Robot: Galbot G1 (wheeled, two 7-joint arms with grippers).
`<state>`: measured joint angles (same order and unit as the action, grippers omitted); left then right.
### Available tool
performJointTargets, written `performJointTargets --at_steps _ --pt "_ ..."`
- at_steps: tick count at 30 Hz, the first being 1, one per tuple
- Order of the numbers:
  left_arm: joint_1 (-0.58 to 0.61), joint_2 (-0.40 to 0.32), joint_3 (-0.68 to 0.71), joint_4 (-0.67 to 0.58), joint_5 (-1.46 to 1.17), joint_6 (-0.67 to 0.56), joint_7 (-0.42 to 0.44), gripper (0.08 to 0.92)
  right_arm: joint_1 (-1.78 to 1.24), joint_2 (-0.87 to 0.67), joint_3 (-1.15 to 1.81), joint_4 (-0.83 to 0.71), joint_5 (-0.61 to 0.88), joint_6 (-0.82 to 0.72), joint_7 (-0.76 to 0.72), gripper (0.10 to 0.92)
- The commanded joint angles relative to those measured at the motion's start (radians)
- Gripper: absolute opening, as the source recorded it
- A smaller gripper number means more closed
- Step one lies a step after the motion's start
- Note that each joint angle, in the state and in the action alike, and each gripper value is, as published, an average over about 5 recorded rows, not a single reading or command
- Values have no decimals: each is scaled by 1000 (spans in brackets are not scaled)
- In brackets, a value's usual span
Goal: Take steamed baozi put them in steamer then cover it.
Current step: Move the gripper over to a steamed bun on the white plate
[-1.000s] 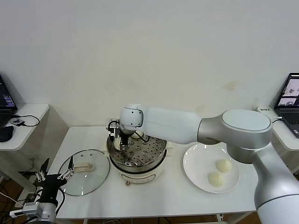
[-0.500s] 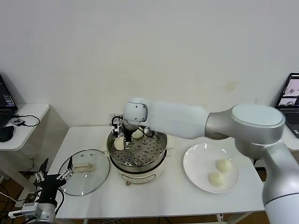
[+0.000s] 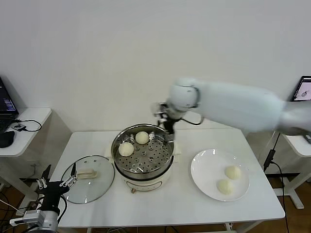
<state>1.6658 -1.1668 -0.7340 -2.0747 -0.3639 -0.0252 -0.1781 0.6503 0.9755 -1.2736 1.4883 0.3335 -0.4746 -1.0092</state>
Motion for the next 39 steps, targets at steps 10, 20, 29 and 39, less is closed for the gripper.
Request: performJointTargets --at_steps 10,20,29,39 --pt "9 15 17 26 26 0 0 823 -705 -785 515 286 -428 228 -119 823" --pt "25 1 19 26 44 0 -1 823 -952 -725 650 238 -485 225 -74 823" --pt "33 -8 8 25 49 -1 0 823 -964 -590 648 143 -501 227 -37 823" --pt "32 -8 -4 32 49 -2 0 823 -942 -505 632 42 -518 218 -24 823"
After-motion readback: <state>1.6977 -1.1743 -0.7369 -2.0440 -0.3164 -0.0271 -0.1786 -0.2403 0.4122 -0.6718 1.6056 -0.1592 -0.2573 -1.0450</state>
